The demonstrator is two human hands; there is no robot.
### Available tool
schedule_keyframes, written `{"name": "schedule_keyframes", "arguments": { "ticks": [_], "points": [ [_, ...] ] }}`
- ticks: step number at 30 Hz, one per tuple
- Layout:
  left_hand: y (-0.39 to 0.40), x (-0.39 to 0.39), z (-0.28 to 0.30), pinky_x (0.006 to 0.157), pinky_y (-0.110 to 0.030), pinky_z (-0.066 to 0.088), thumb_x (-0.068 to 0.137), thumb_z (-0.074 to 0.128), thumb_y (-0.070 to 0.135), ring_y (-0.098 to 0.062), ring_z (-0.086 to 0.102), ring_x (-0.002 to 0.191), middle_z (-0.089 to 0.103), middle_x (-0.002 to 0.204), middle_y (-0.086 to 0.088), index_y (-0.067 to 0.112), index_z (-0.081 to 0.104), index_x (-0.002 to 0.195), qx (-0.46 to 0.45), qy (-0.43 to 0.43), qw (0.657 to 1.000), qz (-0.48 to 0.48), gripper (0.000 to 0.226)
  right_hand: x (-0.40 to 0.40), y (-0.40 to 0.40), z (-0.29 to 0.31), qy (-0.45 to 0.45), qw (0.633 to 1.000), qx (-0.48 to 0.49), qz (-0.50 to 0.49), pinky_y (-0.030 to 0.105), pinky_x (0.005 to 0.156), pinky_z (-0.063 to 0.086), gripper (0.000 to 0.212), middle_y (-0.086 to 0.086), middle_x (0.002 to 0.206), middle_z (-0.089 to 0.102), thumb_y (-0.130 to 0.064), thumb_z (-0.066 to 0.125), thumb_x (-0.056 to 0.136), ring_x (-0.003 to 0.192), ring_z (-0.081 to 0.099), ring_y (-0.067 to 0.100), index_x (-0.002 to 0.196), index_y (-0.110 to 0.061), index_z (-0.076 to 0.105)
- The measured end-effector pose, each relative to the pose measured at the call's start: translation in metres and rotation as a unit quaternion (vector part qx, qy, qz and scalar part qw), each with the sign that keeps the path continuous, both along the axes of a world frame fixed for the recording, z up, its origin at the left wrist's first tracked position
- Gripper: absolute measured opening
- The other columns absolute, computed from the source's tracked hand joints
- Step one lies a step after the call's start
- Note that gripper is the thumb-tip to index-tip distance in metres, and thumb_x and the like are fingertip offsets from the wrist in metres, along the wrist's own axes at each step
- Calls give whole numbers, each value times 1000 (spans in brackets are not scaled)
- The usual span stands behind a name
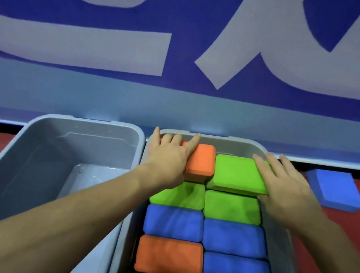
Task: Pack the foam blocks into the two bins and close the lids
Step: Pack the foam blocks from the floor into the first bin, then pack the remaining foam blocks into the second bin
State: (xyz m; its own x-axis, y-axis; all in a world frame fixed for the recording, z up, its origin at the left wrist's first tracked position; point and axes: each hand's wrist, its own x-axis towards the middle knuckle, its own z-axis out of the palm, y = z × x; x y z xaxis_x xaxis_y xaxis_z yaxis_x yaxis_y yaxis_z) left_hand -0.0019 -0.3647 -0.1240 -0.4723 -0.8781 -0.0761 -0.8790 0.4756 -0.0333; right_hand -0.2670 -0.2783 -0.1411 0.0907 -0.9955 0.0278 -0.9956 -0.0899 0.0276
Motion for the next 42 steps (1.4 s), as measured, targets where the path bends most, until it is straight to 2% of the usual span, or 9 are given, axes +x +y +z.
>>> {"name": "schedule_keyframes", "arguments": {
  "ticks": [3, 7, 12, 18, 22, 26, 33, 38, 42],
  "points": [
    [-4, -3, -37, 114, -61, -5, 69, 63, 37, -39, 7, 146, 18, 156, -19, 25, -10, 154, 63, -6, 998, 27, 112, 24, -11, -37, 12, 995, 74, -72, 52, 115, 12, 110, 13, 160, 5, -83, 33, 67, 146, 3, 31, 152, -20, 6],
    [-8, -6, -74, 113, -60, -12, 66, 52, 48, -36, -16, 147, -8, 162, -16, 24, -15, 152, 78, 9, 996, 39, 112, 39, -27, -78, -9, 986, 101, -133, 51, 114, 5, 127, 17, 160, -5, -96, -3, 55, 146, -6, 32, 151, -14, -2],
    [-24, -2, -111, 114, -58, -12, 74, 44, 53, -33, -20, 146, -17, 161, -15, 24, -16, 152, 129, -10, 991, 45, 103, 44, -49, -102, -10, 967, 208, -149, 51, 116, -2, 126, 16, 157, -22, -97, 4, 56, 144, -19, 30, 149, -15, -15],
    [-14, 13, -114, 116, -56, -9, 80, 37, 59, -34, -20, 146, -19, 160, -17, 21, -14, 153, 136, 6, 990, 37, 97, 52, -50, -90, 13, 962, 226, -153, 53, 114, -2, 116, 15, 158, -16, -92, 11, 66, 145, -13, 29, 150, -15, -10],
    [20, 34, -86, 118, -53, -5, 94, 35, 56, -38, -12, 147, -10, 161, -21, 13, 4, 155, 166, -53, 984, -36, 81, 89, -33, -63, 52, 977, 199, -65, 56, 114, 9, 106, 11, 161, 2, -82, -3, 68, 147, 1, 29, 152, -18, 9],
    [43, 98, -10, 118, -54, 4, 90, 50, 48, -41, 5, 147, 21, 156, -24, 13, 33, 147, 90, -10, 991, -103, 69, 160, -27, -1, 7, 987, 162, 0, 63, 95, 41, 91, 19, 137, 52, -75, 8, 85, 127, 48, 38, 132, -12, 54],
    [135, 327, 140, 108, -47, 30, 85, 49, 42, -39, 35, 130, 58, 122, -15, 15, 54, 116, 53, -40, 990, 121, 42, 373, 22, 126, -81, 975, 96, 183, 48, 116, 5, 111, -2, 156, 26, -84, -13, 65, 147, 5, 24, 150, -23, 23],
    [261, 481, 162, 91, -43, 45, 81, 54, 39, -37, 52, 115, 63, 118, -12, 19, 56, 119, 138, -56, 933, 329, 43, 500, 105, 164, -163, 930, 95, 316, 45, 118, 3, 71, -8, 154, 29, -67, 24, 91, 146, 5, 20, 148, -25, 25],
    [336, 564, 132, 88, -39, 49, 82, 57, 34, -35, 56, 114, 63, 122, -12, 17, 53, 124, 193, -32, 871, 450, 45, 553, 153, 146, -103, 903, 150, 388, 44, 118, 4, 68, -9, 154, 25, -61, 30, 91, 146, 5, 20, 149, -26, 21]
  ]
}}
